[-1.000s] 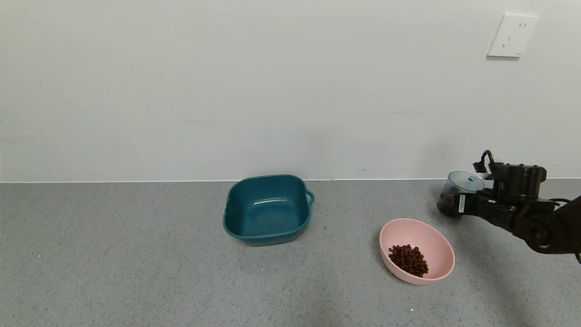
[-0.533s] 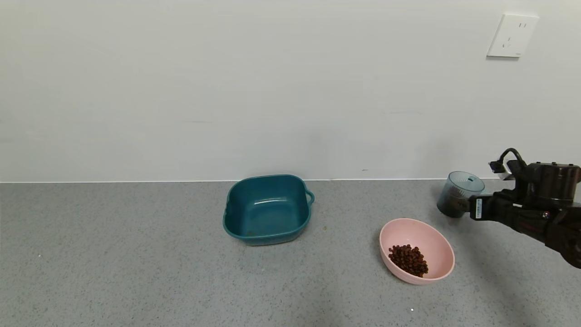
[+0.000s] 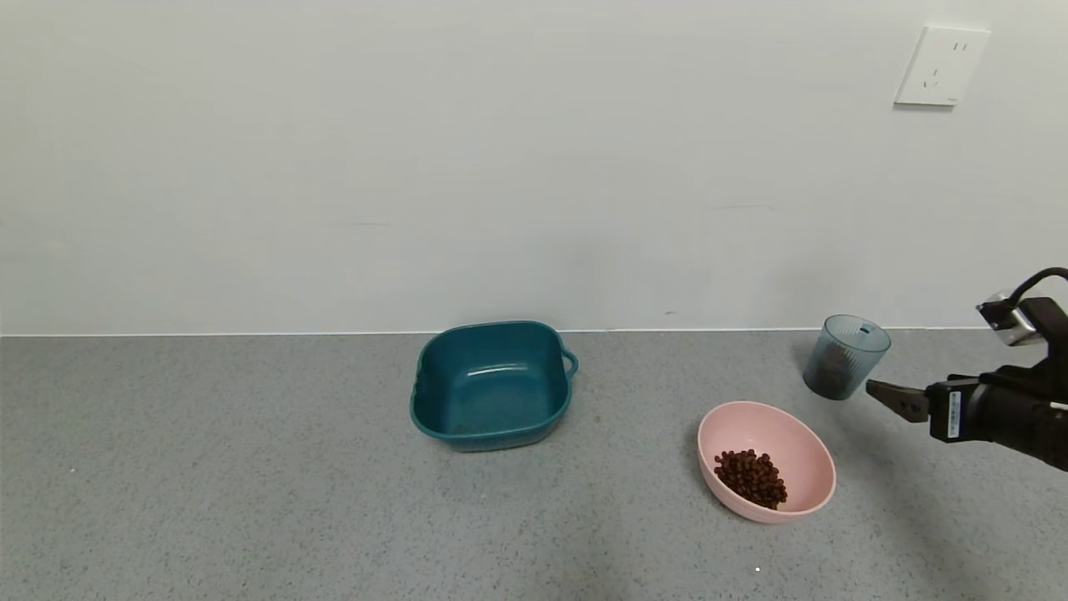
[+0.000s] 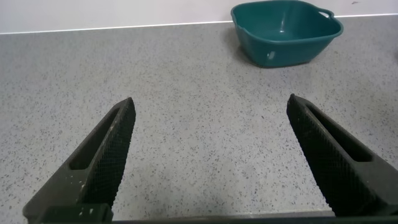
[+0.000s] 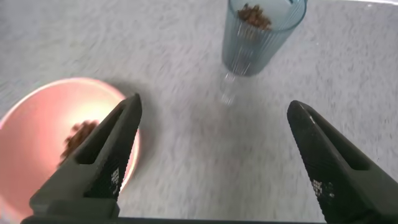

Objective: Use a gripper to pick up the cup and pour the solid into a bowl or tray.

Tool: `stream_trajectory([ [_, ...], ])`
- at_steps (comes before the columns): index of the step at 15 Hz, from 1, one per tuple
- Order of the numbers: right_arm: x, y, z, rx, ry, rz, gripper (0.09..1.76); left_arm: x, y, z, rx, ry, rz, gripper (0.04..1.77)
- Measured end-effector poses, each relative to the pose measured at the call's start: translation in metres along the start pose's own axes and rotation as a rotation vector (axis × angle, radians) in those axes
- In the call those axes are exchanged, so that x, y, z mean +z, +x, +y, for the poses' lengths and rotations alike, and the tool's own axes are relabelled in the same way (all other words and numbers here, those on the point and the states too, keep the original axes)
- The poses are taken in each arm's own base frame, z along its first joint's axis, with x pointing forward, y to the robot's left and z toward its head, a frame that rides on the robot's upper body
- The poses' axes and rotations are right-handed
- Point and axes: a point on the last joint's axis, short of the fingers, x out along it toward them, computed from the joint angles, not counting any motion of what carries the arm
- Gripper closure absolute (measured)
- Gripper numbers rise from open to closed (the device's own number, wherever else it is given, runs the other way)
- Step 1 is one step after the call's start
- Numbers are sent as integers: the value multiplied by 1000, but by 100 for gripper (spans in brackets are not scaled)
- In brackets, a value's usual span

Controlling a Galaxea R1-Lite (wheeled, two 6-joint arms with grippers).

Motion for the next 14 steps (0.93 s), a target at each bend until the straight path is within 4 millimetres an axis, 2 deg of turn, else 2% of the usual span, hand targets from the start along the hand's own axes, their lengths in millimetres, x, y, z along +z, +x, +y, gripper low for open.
stream_trajectory([
  [6,3,-95,14,100,2,2,15,0,0,0,0,0,0,6],
  [11,-8,-164,26,118,-16,-80,15,0,0,0,0,0,0,6],
  [14,-21,-203,33,132,-34,-144,15,0,0,0,0,0,0,6],
])
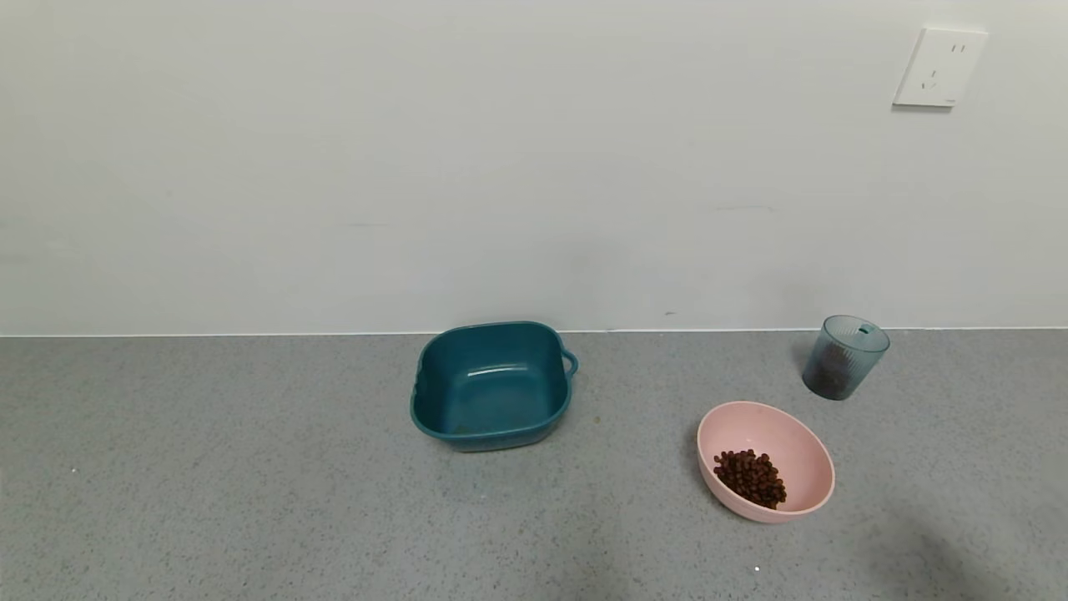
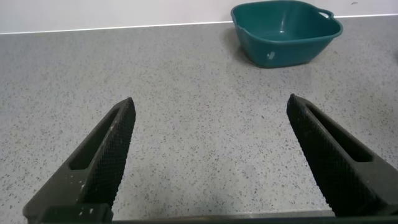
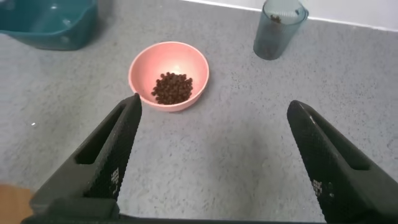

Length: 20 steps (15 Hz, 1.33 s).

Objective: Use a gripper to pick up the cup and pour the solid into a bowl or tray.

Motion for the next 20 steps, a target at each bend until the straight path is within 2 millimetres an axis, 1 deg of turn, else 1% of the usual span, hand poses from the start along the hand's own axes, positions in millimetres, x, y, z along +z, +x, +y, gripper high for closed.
stream_trajectory([
  [2,-7,-24,8,22,-17,-47,15,0,0,0,0,0,0,6],
  [5,-20,-53,15,48,-41,-121,15,0,0,0,0,0,0,6],
  [8,-36,-73,19,50,-48,-160,15,0,0,0,0,0,0,6],
  [10,-44,-83,21,34,-55,-206,15,0,0,0,0,0,0,6],
  [14,-63,-90,21,-80,-53,-263,15,0,0,0,0,0,0,6],
  [17,-84,-94,22,-102,-58,-306,15,0,0,0,0,0,0,6],
  [18,-91,-94,22,-109,-60,-317,15,0,0,0,0,0,0,6],
  [20,-99,-90,21,-142,-57,-362,15,0,0,0,0,0,0,6],
])
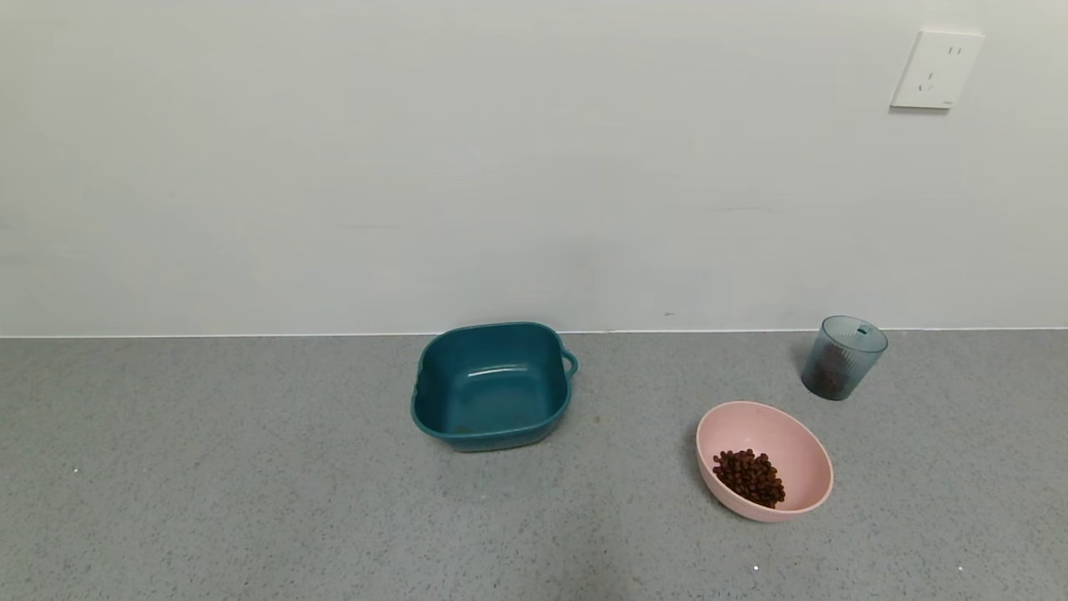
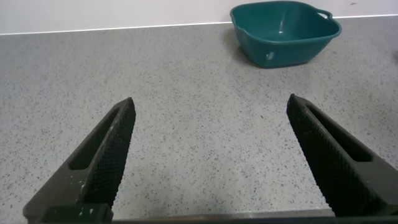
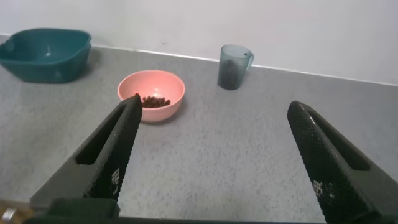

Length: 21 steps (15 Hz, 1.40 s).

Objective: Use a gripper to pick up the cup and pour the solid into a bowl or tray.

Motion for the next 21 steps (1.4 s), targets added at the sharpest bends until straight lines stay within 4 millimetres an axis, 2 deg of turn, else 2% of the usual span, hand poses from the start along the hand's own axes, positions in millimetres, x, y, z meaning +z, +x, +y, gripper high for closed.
stream_trajectory([
  [5,-29,17,0,-16,-4,-63,15,0,0,0,0,0,0,6],
  [9,-60,28,2,-15,-3,-2,15,0,0,0,0,0,0,6],
  [12,-76,29,2,-29,8,102,15,0,0,0,0,0,0,6],
  [21,-76,30,2,-37,39,101,15,0,0,0,0,0,0,6],
])
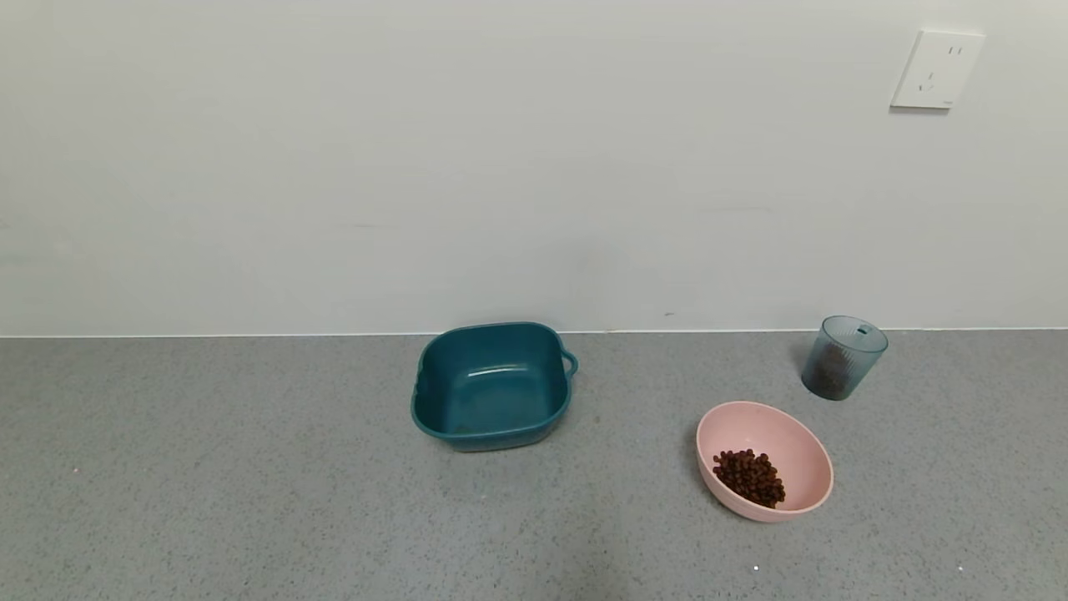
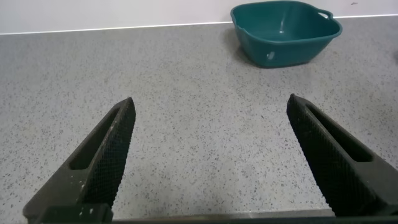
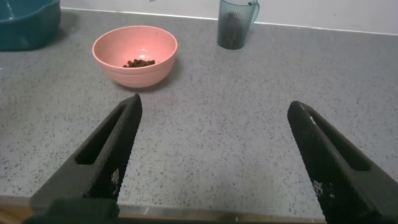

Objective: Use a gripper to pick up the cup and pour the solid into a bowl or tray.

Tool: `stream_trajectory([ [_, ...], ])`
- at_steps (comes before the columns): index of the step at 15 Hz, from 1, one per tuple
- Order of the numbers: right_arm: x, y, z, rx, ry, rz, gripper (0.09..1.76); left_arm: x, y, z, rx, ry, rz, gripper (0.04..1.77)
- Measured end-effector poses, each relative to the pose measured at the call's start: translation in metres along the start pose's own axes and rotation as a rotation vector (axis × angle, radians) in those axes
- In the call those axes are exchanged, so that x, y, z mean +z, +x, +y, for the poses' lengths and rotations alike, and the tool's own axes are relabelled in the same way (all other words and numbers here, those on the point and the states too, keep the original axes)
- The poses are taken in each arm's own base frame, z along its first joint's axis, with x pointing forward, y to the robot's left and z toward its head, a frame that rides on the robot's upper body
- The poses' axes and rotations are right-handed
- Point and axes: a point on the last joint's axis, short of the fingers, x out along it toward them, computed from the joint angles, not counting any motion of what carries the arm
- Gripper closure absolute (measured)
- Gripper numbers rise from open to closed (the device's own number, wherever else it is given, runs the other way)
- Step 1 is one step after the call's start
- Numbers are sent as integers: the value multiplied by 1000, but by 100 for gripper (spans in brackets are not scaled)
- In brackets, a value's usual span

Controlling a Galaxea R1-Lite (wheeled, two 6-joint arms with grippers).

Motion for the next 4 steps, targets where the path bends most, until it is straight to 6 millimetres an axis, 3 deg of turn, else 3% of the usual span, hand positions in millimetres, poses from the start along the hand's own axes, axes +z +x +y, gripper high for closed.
stream_trajectory([
  [4,0,0,0,0,-3,5,14,0,0,0,0,0,0,6],
])
